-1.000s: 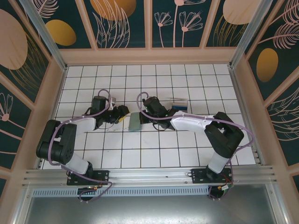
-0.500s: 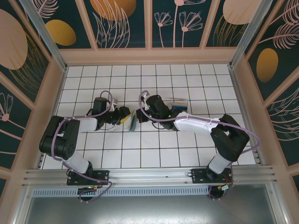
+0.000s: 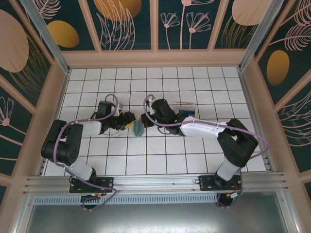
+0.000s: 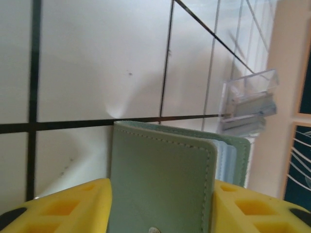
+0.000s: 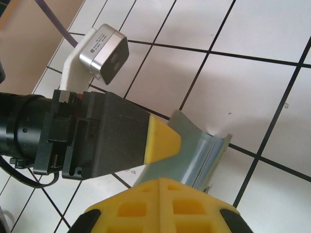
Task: Put the credit cards into the card holder
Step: Flip over the card slot in the card holder.
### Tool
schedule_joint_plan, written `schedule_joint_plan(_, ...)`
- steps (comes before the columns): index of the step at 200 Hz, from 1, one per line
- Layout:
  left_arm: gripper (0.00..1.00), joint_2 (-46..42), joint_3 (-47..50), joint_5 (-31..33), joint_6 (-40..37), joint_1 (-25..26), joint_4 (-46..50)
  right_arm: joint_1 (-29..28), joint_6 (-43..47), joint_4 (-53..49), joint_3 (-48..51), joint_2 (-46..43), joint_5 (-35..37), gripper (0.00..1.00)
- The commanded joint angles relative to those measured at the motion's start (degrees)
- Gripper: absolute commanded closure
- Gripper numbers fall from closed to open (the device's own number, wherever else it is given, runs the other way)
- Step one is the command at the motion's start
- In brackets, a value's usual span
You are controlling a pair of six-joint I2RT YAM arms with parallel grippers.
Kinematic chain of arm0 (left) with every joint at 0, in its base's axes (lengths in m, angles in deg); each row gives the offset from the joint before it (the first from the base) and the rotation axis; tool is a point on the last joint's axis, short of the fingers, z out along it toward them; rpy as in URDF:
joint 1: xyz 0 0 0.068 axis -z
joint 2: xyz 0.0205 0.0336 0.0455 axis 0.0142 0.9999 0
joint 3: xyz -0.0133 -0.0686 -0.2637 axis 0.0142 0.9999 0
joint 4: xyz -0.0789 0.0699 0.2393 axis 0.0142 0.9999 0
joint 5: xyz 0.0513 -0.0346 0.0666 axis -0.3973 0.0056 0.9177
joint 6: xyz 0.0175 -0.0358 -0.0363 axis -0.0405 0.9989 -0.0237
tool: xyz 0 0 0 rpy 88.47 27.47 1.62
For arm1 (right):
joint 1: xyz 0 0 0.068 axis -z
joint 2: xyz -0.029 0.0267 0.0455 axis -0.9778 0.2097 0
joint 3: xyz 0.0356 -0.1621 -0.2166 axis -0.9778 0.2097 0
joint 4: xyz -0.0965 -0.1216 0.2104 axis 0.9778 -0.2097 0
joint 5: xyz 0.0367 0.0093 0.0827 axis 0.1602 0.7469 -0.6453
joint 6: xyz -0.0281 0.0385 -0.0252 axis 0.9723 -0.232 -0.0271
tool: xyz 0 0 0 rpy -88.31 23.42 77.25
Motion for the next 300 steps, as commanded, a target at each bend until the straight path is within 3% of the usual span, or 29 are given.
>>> schedule_joint_plan(1, 0.52, 0.13, -1.82, 4.03, -6.53, 0.28, 7.73, 0.29, 1.58, 0.89, 0.59, 0.87, 0.50, 1.00)
schedule_joint_plan(32, 0.58, 0.44, -1.22, 6.08, -7.56, 0.30, 8.60, 0.68, 1.96, -0.29, 1.65, 0.77, 2.15, 1.00)
schedule_joint_plan(45, 0.62, 0.27, -1.24, 7.29, -7.71, 0.30, 9.07, 0.73, 1.37, -1.74, 1.89, 0.87, 4.34, 0.92)
schedule_joint_plan(57, 0.66, -0.08, -1.22, 7.97, -7.85, 0.30, 9.27, 0.82, 1.01, -3.44, 1.89, 0.87, 6.27, 0.77)
schedule_joint_plan(112, 0.82, -0.75, -1.18, 7.49, -7.92, 0.26, 9.14, 0.68, 0.55, -8.82, 0.79, -2.61, 8.49, 0.57)
schedule_joint_plan(155, 0.86, -0.20, -0.59, 7.40, -7.60, 0.24, 8.14, 0.31, -0.60, -7.94, -0.55, -1.83, 4.07, 0.57)
schedule_joint_plan(206, 0.86, -0.72, -1.10, 7.56, -7.40, 0.27, 8.35, -0.41, -1.91, -6.87, -2.38, 0.76, 3.82, 0.57)
schedule_joint_plan(253, 0.86, 0.32, -0.62, 7.41, -7.10, 0.19, 7.46, -0.49, -2.66, -2.86, -2.32, 3.48, -7.92, 0.57)
schedule_joint_plan(300, 0.86, 0.07, -0.34, 7.31, -6.77, 0.28, 6.90, 1.48, -4.31, -6.96, -4.39, 10.16, -5.64, 0.51)
